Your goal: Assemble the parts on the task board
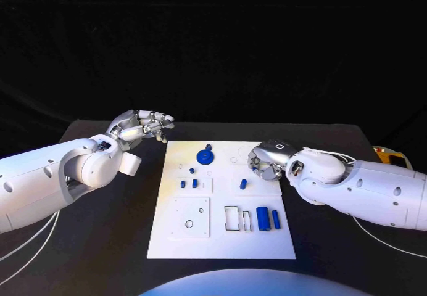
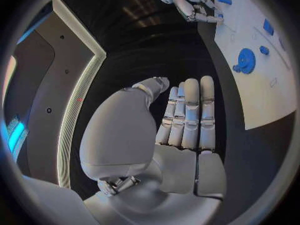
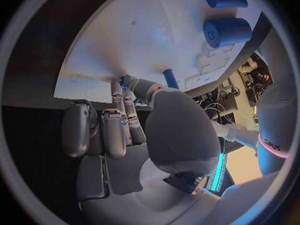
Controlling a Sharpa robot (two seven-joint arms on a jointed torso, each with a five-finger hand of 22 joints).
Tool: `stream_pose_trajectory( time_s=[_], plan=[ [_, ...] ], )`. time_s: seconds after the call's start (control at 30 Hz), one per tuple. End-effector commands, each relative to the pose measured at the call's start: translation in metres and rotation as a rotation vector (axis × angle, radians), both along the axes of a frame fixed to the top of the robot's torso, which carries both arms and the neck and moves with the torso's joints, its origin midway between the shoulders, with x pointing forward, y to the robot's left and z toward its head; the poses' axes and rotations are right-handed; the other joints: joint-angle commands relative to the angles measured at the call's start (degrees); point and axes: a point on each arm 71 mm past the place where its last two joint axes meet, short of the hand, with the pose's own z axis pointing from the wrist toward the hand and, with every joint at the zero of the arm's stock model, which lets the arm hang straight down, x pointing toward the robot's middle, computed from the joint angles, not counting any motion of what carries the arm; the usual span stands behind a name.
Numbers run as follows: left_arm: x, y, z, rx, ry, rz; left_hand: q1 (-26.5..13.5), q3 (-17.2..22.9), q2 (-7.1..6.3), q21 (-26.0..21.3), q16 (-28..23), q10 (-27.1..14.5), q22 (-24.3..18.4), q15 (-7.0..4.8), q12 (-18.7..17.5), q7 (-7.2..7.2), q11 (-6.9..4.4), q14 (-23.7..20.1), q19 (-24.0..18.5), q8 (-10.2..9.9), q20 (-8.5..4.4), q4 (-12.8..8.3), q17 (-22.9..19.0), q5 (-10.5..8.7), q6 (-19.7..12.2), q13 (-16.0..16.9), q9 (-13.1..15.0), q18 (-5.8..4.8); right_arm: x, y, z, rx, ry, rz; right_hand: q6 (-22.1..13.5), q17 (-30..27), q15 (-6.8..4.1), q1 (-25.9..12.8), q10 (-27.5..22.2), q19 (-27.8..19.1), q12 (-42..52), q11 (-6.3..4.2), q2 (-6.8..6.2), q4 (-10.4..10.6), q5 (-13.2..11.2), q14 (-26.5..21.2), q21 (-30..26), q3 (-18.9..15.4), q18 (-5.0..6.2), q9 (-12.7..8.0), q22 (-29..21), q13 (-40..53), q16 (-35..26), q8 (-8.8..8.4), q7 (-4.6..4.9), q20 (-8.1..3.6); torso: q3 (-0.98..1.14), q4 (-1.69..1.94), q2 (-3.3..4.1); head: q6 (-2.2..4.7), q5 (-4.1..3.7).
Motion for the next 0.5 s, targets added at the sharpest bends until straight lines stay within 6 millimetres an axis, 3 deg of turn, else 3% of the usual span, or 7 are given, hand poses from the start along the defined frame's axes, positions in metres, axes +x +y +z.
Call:
stream_pose_trajectory(
  time_s=[0.03, 0.5],
  plan=[
    [0.000, -0.001, 0.001, -0.008, 0.004, -0.006, 0.46, -0.24, 0.24, -0.30, -0.37, -0.47, -0.07, 0.03, 0.39, 0.08, 0.01, -0.29, 0.45, -0.36, -0.04, -0.09, -0.09, -0.11, -0.40, 0.08, -0.08, 0.77, -0.003, 0.000, -0.006, -0.032, -0.013, -0.006, 0.43, 0.11, -0.47, 1.19, 1.38, 0.62, 0.35, -0.81, 1.21, -0.27, -0.13, 2.51, 0.44, 0.52, -0.44, 0.09, 8.07, 0.19, 0.28, 0.15, -0.08, -0.02, -0.02, 0.00, -0.06, -0.01, -0.03],
    [0.000, -0.001, -0.001, -0.002, 0.014, -0.011, 0.80, -0.26, 0.28, -0.37, -0.42, -0.65, -0.14, 0.06, 0.41, 0.18, 0.09, -0.29, 0.59, -0.43, -0.05, -0.28, -0.11, -0.06, -0.51, 0.07, -0.11, 0.77, -0.009, 0.001, 0.006, 0.031, -0.069, -0.002, 0.43, -0.25, -0.48, 1.32, 1.46, 1.01, 0.21, -0.76, 1.22, -0.78, -0.11, 2.45, 1.34, 0.94, -0.64, 0.09, 8.54, 0.17, 0.14, 0.02, -0.02, -0.07, -0.07, -0.01, -0.10, 0.41, 0.07]
  ],
)
